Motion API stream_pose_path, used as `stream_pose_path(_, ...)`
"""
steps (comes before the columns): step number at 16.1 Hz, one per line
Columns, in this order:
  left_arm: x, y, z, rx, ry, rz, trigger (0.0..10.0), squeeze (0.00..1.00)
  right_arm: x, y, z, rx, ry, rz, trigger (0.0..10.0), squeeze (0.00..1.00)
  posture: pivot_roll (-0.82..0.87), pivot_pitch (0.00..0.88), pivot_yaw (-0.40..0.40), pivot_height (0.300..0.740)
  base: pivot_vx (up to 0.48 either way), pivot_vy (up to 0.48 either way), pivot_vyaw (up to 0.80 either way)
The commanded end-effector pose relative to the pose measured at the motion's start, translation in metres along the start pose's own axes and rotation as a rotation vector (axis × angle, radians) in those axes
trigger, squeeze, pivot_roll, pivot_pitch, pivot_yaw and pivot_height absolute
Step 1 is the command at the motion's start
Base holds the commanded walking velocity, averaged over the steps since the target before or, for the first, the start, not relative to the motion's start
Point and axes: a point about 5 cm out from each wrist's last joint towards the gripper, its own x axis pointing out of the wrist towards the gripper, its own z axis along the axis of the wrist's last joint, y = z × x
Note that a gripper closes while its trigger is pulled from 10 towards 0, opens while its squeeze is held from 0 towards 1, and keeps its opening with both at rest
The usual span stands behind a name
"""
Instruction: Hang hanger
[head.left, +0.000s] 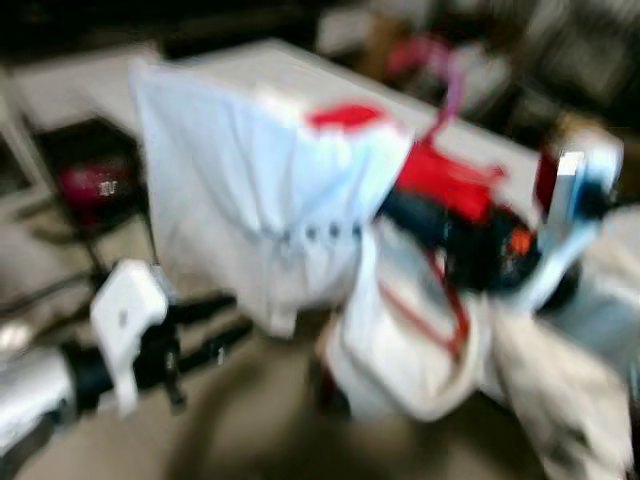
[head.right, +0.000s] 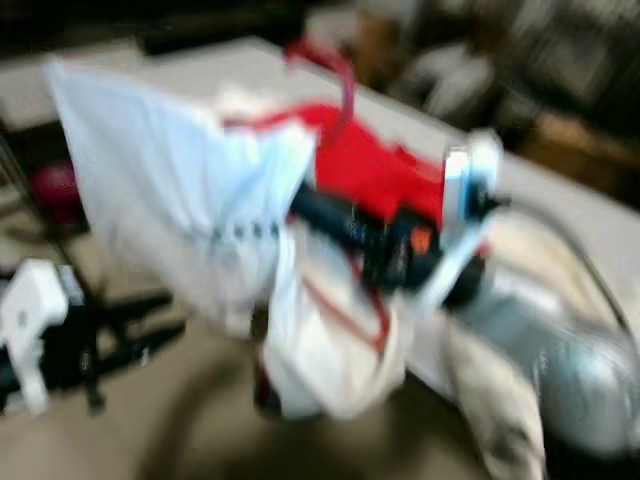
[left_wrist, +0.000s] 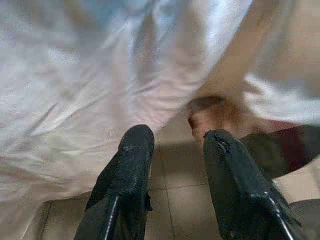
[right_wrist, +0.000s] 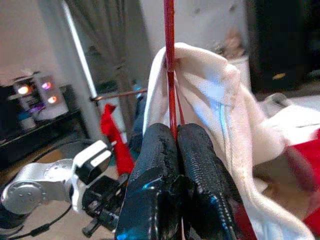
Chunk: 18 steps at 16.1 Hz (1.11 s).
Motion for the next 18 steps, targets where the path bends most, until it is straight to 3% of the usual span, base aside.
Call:
stream_pose_path(1, 0.006, -0.006, 0.002, 0.005, -0.011, -0.043, 10.0, 0.00, -0.003, 0.004, -0.004, 0.001, 0.005, -0.020, 10.0, 0.00, 0.17, 0.010, -0.061, 0.740, 0.000, 0.000, 0.80)
stream_pose_path(3, 0.010, -0.008, 0.003, 0.007, -0.014, -0.070, 10.0, 0.00, -0.009, 0.000, -0.021, 0.018, 0.066, -0.092, 10.0, 0.00, 0.16, 0.015, -0.048, 0.740, 0.000, 0.000, 0.80)
stream_pose_path(6, 0.018, -0.017, 0.004, 0.002, -0.018, -0.124, 10.0, 0.00, -0.009, -0.026, -0.049, -0.037, 0.185, -0.303, 10.0, 0.00, 0.16, 0.025, -0.053, 0.740, 0.000, 0.000, 0.80)
stream_pose_path(9, 0.020, -0.022, 0.002, 0.001, -0.019, -0.122, 10.0, 0.00, -0.007, -0.036, -0.054, -0.037, 0.183, -0.351, 10.0, 0.00, 0.17, 0.028, -0.070, 0.740, 0.000, 0.000, 0.80)
stream_pose_path(13, 0.024, 0.000, 0.004, 0.025, -0.045, 0.090, 10.0, 0.00, -0.009, -0.056, -0.080, -0.096, 0.313, -0.362, 10.0, 0.00, 0.20, 0.025, -0.099, 0.740, 0.000, 0.000, 0.80)
stream_pose_path(14, 0.032, 0.016, -0.001, -0.013, -0.071, 0.262, 10.0, 0.00, -0.013, -0.060, -0.088, -0.091, 0.331, -0.392, 10.0, 0.00, 0.20, 0.022, -0.096, 0.740, 0.000, 0.000, 0.80)
stream_pose_path(15, 0.039, 0.022, -0.008, -0.023, -0.056, 0.342, 10.0, 0.00, -0.017, -0.063, -0.093, -0.071, 0.325, -0.435, 10.0, 0.00, 0.20, 0.021, -0.091, 0.740, 0.000, 0.000, 0.80)
stream_pose_path(18, 0.070, 0.025, -0.022, -0.020, -0.042, 0.415, 10.0, 0.00, -0.036, -0.070, -0.102, -0.005, 0.244, -0.598, 10.0, 0.00, 0.12, 0.016, -0.052, 0.740, 0.000, 0.000, 0.80)
